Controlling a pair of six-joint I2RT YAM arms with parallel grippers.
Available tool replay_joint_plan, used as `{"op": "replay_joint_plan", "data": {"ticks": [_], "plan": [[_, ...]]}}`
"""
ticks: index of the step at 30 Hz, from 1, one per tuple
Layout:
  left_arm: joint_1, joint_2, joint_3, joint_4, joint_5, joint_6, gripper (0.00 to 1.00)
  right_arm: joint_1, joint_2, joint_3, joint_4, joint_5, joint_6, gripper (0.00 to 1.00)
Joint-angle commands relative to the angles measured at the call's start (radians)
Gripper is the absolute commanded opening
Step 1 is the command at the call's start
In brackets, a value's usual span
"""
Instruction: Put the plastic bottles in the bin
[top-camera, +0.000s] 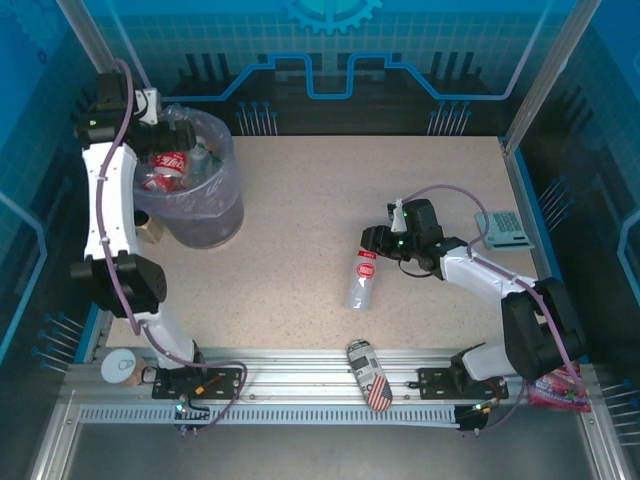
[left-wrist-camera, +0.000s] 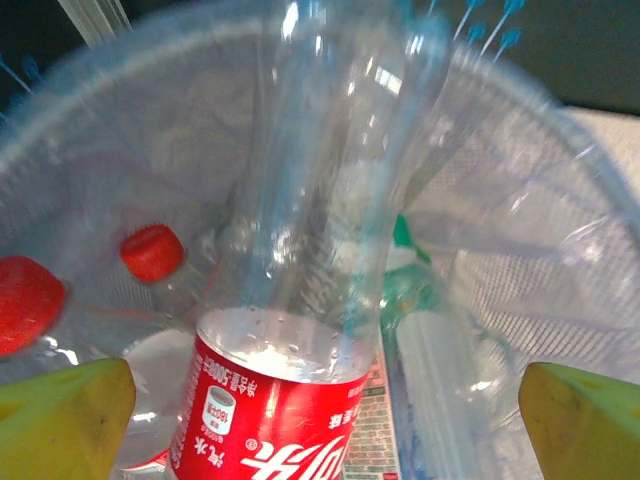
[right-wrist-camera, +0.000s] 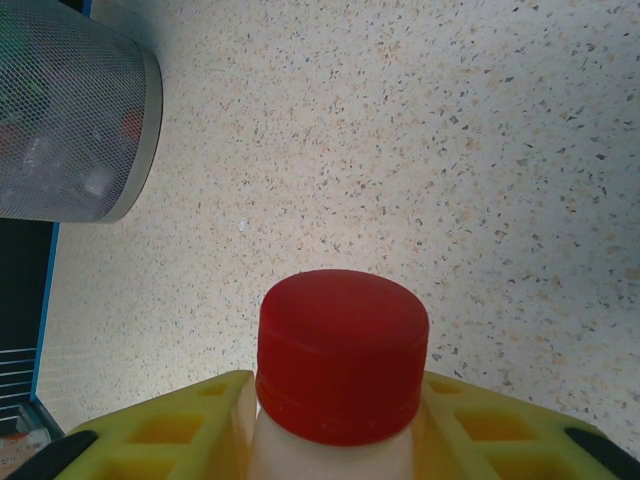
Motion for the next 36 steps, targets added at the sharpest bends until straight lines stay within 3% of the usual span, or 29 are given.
{"op": "replay_joint_plan", "data": {"ticks": [1, 10, 17, 25, 36], "plan": [[-0.003, -0.024, -0.008, 0.077, -0.041, -0.034, 0.93, -0.013, 0.007, 0.016, 0.031, -0.015, -0.001, 0.42], [-0.004, 0.007, -0.132, 0.154, -0.075, -0.046, 0.6, -0.013, 0.012, 0.012, 0.036, -0.019, 0.0, 0.42], [-0.004, -0.057, -0.344, 0.244, -0.057, -0.075, 0.54, -0.011, 0.021, 0.01, 0.043, -0.023, 0.002, 0.42], [-0.003, -0.083, -0.409, 0.272, -0.052, -0.095, 0.54, -0.007, 0.024, 0.029, 0.044, -0.026, 0.0, 0.42], [-0.008, -0.171, -0.222, 0.148, -0.047, -0.101, 0.89, -0.007, 0.036, 0.103, 0.086, -0.058, 0.014, 0.42]]}}
